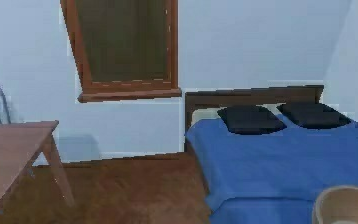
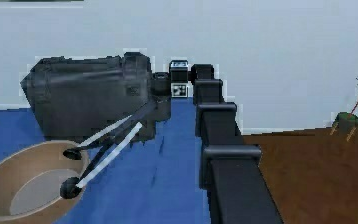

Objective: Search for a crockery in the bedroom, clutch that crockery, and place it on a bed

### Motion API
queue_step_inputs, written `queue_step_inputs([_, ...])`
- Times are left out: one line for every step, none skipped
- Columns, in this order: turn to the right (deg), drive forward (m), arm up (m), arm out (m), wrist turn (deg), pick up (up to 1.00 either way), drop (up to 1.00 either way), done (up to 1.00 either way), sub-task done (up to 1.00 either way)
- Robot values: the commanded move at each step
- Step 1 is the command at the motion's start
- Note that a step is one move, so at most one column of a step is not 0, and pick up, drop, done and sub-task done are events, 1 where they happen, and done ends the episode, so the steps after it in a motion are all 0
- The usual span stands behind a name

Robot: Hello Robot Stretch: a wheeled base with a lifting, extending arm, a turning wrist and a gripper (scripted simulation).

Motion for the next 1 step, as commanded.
queue_step_inputs([-45.0,0.00,0.00,0.00,0.0,0.00,0.00,0.00,0.00])
